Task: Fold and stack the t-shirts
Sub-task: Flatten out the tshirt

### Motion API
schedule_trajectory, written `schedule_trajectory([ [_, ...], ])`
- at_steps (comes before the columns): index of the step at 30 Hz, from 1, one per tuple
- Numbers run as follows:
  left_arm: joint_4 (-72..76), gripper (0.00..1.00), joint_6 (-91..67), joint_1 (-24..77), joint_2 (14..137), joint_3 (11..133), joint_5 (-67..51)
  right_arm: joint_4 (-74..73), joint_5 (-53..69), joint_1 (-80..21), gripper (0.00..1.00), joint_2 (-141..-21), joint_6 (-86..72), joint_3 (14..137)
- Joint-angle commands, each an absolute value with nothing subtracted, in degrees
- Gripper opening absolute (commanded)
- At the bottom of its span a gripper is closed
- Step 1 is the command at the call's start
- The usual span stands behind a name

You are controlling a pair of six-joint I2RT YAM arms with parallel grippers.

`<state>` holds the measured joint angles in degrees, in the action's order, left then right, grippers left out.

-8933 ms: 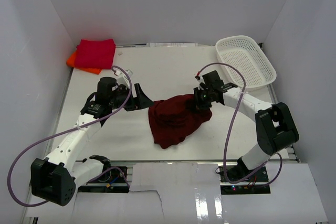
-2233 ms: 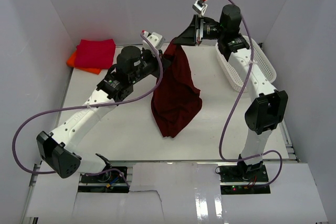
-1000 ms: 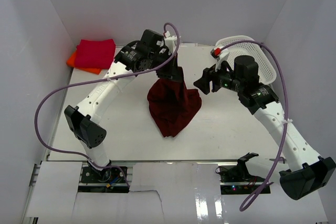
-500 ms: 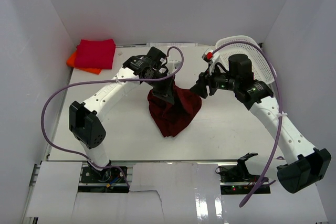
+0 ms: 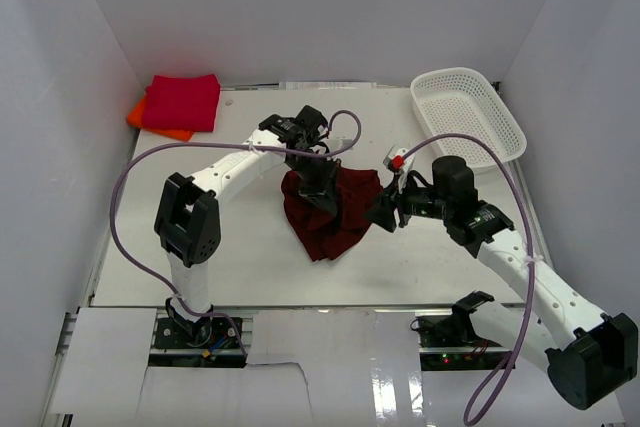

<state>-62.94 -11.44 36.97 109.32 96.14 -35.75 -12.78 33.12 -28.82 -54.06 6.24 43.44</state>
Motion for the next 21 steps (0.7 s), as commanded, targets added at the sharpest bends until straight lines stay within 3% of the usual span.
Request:
schedule_trajectory([
  [1,-62.05,0.00,-11.60,36.74,107.93,99.05,-40.07,-3.70,27.26,-30.84,0.57,-53.44,3.79,41.31],
  [5,-62.05,0.00,-11.95,36.39,107.84,99.58,-39.64,3.24,18.57,-33.74,0.60,-52.91,1.06,37.28],
  [9,-61.79,0.00,-12.22,35.51,107.58,100.55,-39.90,6.41,11.97,-35.68,0.56,-53.52,-2.02,36.21],
  [21,-61.52,0.00,-12.04,34.28,107.49,100.55,-41.04,10.89,5.45,-41.04,0.50,-61.43,-2.90,39.55],
])
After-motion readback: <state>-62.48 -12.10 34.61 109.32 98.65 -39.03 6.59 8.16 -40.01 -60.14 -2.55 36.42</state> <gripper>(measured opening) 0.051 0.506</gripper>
